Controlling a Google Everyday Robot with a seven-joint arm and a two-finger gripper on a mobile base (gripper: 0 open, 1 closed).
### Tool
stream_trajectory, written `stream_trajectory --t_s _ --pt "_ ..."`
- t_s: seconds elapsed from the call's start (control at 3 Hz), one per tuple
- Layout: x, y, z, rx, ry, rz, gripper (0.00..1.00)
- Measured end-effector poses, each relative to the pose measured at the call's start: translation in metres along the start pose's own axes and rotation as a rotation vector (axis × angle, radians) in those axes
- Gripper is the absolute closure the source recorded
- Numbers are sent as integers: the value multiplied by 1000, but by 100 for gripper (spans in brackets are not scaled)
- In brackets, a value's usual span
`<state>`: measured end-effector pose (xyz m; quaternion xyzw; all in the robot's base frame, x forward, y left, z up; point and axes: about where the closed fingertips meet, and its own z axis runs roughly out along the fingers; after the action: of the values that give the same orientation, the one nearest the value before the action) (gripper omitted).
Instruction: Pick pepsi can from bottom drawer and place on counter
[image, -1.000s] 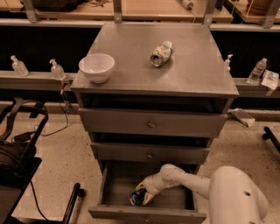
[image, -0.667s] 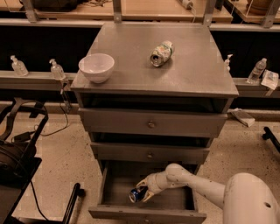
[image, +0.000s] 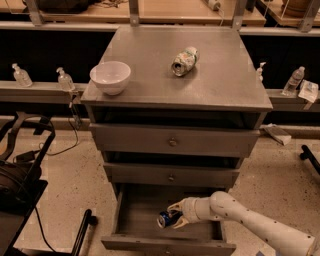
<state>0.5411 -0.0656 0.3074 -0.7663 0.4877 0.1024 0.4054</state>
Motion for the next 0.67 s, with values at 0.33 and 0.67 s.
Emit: stream_trajectory --t_s 0.33,0.67 --pt "0 0 0 0 -1 0 100" --pt "-6 -19 -25 68 -25 13 100"
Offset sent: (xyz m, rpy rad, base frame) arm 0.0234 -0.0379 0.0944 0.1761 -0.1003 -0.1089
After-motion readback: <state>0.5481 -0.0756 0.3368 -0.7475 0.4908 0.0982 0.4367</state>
